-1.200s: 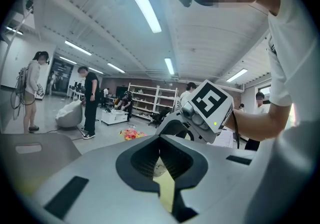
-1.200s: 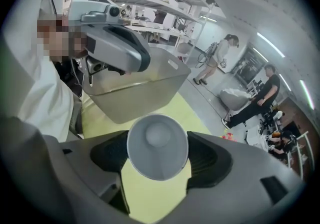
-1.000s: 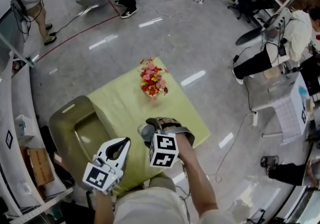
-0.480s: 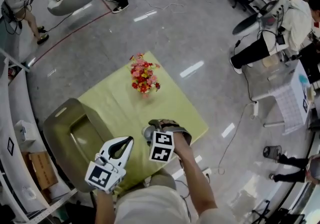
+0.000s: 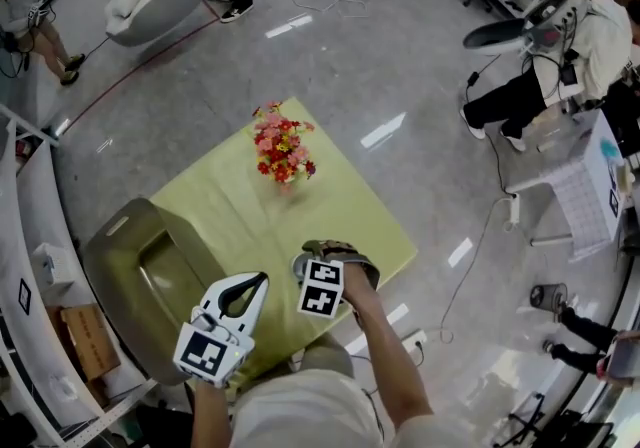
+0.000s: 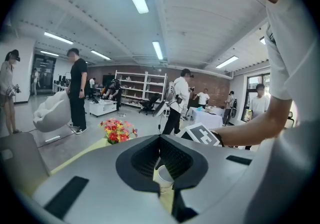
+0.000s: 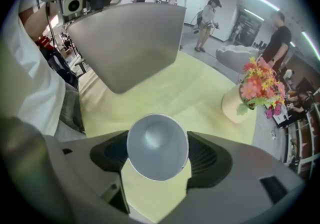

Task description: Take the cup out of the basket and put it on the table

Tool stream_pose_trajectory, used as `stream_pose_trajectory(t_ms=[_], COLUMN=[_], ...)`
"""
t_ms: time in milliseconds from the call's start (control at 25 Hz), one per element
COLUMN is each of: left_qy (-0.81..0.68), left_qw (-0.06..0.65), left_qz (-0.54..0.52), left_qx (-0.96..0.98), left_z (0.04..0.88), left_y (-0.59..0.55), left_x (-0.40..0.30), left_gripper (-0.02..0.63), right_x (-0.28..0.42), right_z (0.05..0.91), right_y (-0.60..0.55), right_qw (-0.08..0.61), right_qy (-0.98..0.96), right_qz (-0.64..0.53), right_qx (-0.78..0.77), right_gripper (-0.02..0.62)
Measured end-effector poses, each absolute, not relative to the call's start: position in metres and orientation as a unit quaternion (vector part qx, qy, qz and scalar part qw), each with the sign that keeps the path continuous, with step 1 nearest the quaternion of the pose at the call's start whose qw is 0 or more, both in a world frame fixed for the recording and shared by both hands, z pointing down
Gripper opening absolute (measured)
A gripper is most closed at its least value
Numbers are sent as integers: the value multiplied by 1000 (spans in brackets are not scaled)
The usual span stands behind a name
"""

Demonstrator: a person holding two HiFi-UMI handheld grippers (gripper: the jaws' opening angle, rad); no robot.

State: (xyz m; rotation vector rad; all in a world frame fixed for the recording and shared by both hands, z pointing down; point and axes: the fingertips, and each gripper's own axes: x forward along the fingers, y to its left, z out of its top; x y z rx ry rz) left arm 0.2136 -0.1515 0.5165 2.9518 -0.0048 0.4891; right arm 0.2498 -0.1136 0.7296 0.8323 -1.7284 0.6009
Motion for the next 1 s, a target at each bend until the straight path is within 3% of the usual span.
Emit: stream_pose_trajectory(t_ms=[1000], left_qy=[29], left_qw=[62], left_qz=[183], left_qx=[981], left_z=[517], left_y=[-133], left_x=[223], left_gripper=[9], right_x=[255], right_z=[762], right_y=[-121], right_qw=[538], right_qy=[-712], right_qz=[247], right_qx=[378], right_gripper=[353])
